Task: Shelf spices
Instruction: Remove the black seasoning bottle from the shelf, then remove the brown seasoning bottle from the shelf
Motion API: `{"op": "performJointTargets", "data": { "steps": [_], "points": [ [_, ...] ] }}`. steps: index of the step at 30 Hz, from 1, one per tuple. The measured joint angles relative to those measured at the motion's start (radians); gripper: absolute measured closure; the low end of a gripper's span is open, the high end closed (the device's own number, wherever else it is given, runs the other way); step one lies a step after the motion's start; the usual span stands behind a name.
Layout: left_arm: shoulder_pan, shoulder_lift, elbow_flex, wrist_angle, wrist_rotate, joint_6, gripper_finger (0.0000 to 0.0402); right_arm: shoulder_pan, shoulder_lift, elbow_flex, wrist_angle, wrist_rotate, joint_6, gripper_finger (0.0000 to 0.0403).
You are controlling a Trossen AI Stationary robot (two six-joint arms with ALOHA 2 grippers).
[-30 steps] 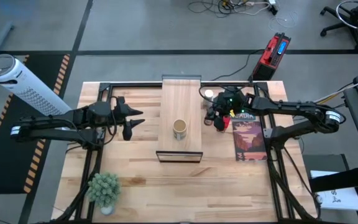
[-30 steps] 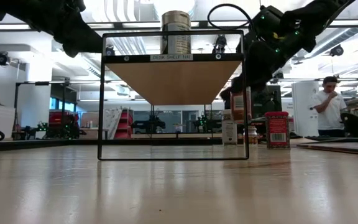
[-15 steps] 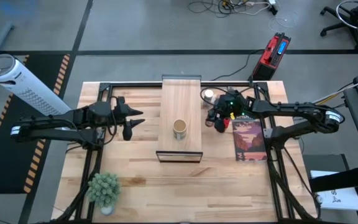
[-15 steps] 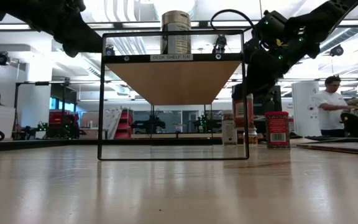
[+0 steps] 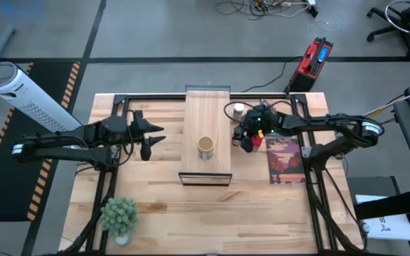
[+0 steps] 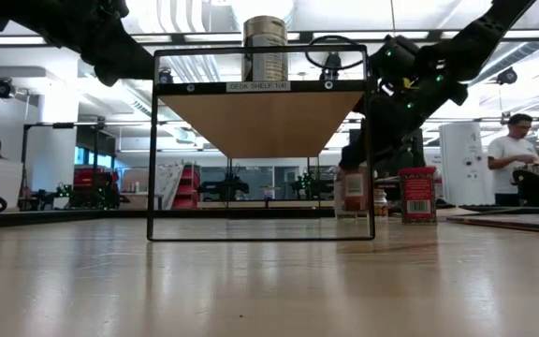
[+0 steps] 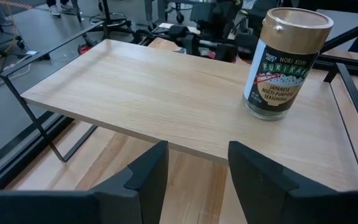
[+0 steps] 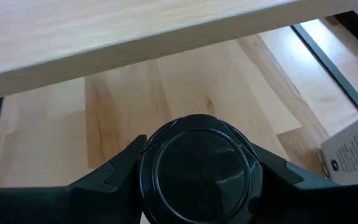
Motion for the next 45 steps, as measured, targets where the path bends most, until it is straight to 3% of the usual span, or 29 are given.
{"op": "performJointTargets", "data": {
  "steps": [20, 35, 45],
  "points": [
    [0.0, 0.0, 0.0, 0.0, 0.0, 0.0, 0.0247, 0.0, 0.048, 0.007, -0.001, -0.003, -0.012, 0.0206],
    [0.0, 0.0, 0.0, -0.001, 0.0, 0.0, 0.0243, 0.0, 0.026, 0.007, -0.048, 0.001, -0.017, 0.0151],
    [0.0, 0.0, 0.0, 0.0, 0.0, 0.0, 0.0244, 0.0, -0.051, 0.007, -0.125, 0.009, -0.028, 0.0141]
  ]
}}
